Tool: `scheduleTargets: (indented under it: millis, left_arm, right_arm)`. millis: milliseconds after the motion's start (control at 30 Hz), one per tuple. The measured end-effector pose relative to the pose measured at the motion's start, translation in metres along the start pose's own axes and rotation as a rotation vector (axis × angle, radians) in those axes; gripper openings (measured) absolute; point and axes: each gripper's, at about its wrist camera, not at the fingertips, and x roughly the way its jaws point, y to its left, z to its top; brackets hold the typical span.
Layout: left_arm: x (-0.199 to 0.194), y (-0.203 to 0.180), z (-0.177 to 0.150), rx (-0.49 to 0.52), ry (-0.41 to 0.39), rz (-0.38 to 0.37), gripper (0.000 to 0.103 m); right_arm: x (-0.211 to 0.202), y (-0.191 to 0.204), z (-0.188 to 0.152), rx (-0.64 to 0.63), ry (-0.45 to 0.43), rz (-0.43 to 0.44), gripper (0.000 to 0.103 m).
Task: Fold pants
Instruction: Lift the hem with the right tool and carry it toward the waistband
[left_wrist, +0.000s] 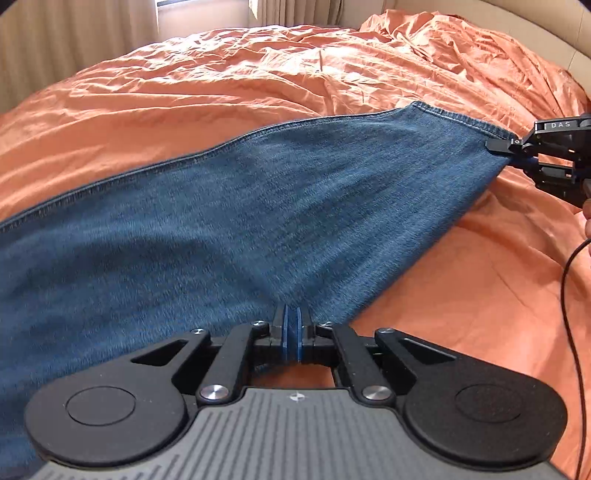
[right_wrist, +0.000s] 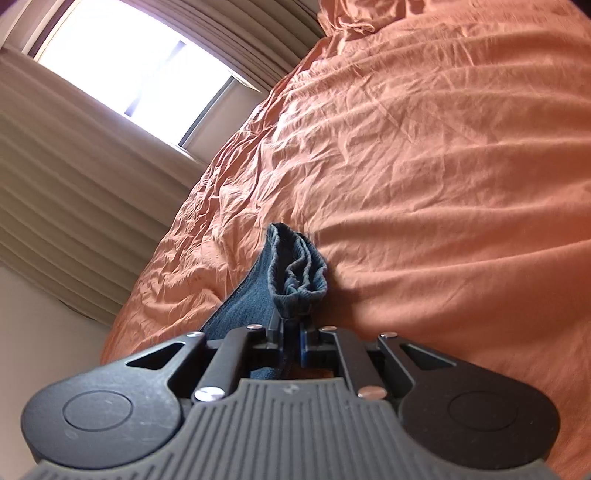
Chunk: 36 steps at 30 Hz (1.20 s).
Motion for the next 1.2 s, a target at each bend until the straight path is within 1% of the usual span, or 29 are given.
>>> scheduleTargets:
  millis: [67,100,133,200,300,400,467,567,633,733,800,900,1033,1100,1133,1167,1200]
  left_arm:
    - [-0.011,0.001,-0.008,-0.001,0.004,-0.024,0.005]
    - [-0.018,0.005,-0.011,-0.017,0.005,-0.044,0.009]
    - [-0.026,0.011,-0.014,-0.033,-0.002,-0.058,0.011]
    - [-0.045,0.026,-0.018,-0.057,-0.034,-0.062,0.012]
    - [-0.07,0.056,-0.025,-0.112,-0.075,-0.074,0.013]
    - [-0.091,0.087,-0.033,-0.158,-0.118,-0.051,0.013]
    - [-0.106,0.111,-0.04,-0.204,-0.148,-0.041,0.013]
    - [-0.127,0.142,-0.052,-0.254,-0.193,-0.025,0.013]
    - [-0.141,0.16,-0.061,-0.284,-0.22,-0.015,0.013]
    - [-0.158,0.187,-0.072,-0.334,-0.256,-0.013,0.013]
    - [-0.167,0.201,-0.08,-0.36,-0.276,-0.01,0.013]
    - [-0.177,0.221,-0.092,-0.392,-0.29,-0.002,0.014]
    - [-0.178,0.241,-0.103,-0.425,-0.277,0.009,0.016]
    - [-0.177,0.249,-0.109,-0.44,-0.268,0.009,0.018]
    - [-0.176,0.253,-0.111,-0.451,-0.264,0.001,0.019]
    - [-0.175,0.256,-0.112,-0.466,-0.262,-0.011,0.022]
    - [-0.173,0.26,-0.111,-0.482,-0.261,-0.029,0.027]
  right_arm:
    - [-0.004,0.014,0.0,-0.026,-0.013,-0.006,0.002]
    - [-0.007,0.023,0.001,-0.051,-0.018,-0.008,0.002]
    - [-0.012,0.036,0.002,-0.091,-0.024,-0.007,0.002]
    - [-0.022,0.068,0.006,-0.18,-0.03,-0.005,0.002]
    - [-0.035,0.127,0.008,-0.304,-0.039,0.006,0.002]
    - [-0.042,0.189,0.0,-0.416,-0.047,0.028,0.002]
    - [-0.042,0.234,-0.013,-0.497,-0.047,0.036,0.002]
    - [-0.03,0.298,-0.041,-0.602,-0.033,0.05,0.002]
    - [-0.016,0.333,-0.064,-0.645,-0.011,0.059,0.002]
    - [0.014,0.373,-0.108,-0.668,0.046,0.078,0.002]
    - [0.037,0.388,-0.138,-0.668,0.09,0.088,0.002]
    - [0.077,0.399,-0.2,-0.68,0.19,0.092,0.002]
    - [0.123,0.384,-0.289,-0.729,0.375,0.061,0.002]
    - [0.137,0.37,-0.321,-0.768,0.433,0.009,0.003]
    - [0.14,0.362,-0.332,-0.779,0.447,0.0,0.004]
    - [0.141,0.358,-0.336,-0.781,0.453,0.003,0.006]
    - [0.141,0.354,-0.338,-0.779,0.455,0.014,0.01]
